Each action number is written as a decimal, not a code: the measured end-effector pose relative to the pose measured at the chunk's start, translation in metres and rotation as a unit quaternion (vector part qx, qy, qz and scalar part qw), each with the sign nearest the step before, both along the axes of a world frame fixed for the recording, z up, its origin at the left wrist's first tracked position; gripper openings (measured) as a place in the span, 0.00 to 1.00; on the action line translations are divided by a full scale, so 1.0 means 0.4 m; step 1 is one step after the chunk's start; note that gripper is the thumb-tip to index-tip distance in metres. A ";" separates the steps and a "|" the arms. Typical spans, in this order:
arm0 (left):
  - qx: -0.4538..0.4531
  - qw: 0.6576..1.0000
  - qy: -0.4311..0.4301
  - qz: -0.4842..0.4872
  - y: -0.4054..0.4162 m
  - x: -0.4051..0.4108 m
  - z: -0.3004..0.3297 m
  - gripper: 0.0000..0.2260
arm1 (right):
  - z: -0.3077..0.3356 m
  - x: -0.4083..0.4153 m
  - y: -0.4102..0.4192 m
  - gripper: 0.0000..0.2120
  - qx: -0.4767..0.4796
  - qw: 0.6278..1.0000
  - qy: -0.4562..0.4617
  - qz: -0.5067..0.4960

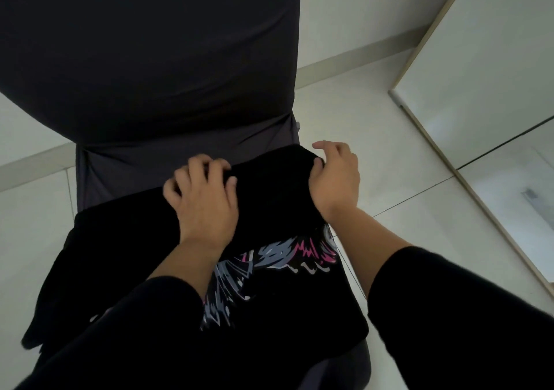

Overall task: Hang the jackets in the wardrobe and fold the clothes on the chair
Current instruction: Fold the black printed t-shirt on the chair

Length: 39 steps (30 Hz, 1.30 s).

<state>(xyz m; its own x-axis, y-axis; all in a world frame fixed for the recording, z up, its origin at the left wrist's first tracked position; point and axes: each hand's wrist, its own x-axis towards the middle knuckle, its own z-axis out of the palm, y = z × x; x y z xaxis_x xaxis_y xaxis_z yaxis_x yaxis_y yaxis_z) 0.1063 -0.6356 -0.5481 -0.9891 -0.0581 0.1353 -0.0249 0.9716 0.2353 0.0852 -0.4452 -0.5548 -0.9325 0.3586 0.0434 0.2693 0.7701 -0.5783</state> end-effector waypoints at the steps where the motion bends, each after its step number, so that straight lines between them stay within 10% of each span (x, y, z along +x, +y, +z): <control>1: -0.003 0.999 -0.004 -0.038 0.010 0.019 -0.009 0.12 | -0.009 0.011 -0.016 0.15 -0.011 1.000 0.004 0.005; 6: -0.024 0.994 -0.041 -0.093 0.034 0.090 -0.040 0.21 | -0.045 0.081 -0.066 0.19 -0.142 0.988 -0.032 0.042; 30: -0.077 0.984 0.052 -0.153 0.011 0.183 -0.016 0.08 | -0.011 0.259 -0.056 0.11 0.078 0.976 0.052 0.198; 39: 0.058 0.973 0.125 -0.186 0.019 0.173 0.055 0.05 | 0.011 0.238 -0.167 0.13 0.110 0.934 0.003 0.340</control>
